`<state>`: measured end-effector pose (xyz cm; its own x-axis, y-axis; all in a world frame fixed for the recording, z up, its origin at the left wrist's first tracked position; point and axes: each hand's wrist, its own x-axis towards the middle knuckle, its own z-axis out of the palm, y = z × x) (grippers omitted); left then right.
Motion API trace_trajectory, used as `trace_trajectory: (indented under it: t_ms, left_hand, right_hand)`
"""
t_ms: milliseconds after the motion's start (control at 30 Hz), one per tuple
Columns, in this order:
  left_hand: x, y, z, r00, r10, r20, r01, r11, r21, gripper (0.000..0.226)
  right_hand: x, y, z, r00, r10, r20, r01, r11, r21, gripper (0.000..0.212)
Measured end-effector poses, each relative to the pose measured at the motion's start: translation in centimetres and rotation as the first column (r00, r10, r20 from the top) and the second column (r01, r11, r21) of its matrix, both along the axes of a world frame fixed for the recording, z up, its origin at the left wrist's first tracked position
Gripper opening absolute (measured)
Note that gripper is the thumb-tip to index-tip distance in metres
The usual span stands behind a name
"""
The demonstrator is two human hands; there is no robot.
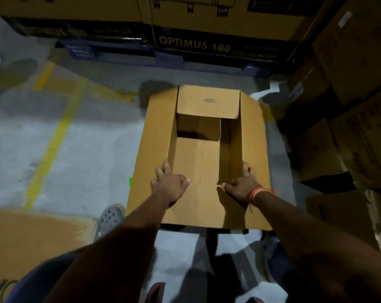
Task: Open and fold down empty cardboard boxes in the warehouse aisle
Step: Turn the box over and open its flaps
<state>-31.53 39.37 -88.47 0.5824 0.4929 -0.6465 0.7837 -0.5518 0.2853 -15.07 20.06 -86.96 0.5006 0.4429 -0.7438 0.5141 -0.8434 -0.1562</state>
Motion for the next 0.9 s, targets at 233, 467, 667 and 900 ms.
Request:
trace_trajectory:
  t_ms: [233,467,667,900]
  left_hand:
    - [-1.8,-0.9,7.0,0.972,-0.221,0.073,0.233,0.921,-0.312,0.027]
    - [-6.4,-6.7,0.9,0.845,-0.535,0.026,0.528,0.824,-0.205,0.11]
    - [-5.8,-8.3,-2.9,0.774,-0.632,-0.036,0.632,0.774,0.014,0.081]
    - [-5.1,-7.4,-4.9,0.802,-0.596,0.022,0.597,0.802,-0.027,0.04]
  right_hand:
    - [-2.1,-2.1,6.7,0.987,0.057,-0.149,-0.043,0.994,0.097,0.034]
    - [-9.4,-4.9,1.2,0.915,0.397,-0.073,-0.396,0.918,0.029,0.122]
    - [-10.9,-3.8,-5.0,0.924,0.381,-0.028,-0.38,0.924,0.029,0.103]
    - [-9.8,-3.2,-6.3,0.928,0.355,-0.116,-0.354,0.935,0.031,0.077]
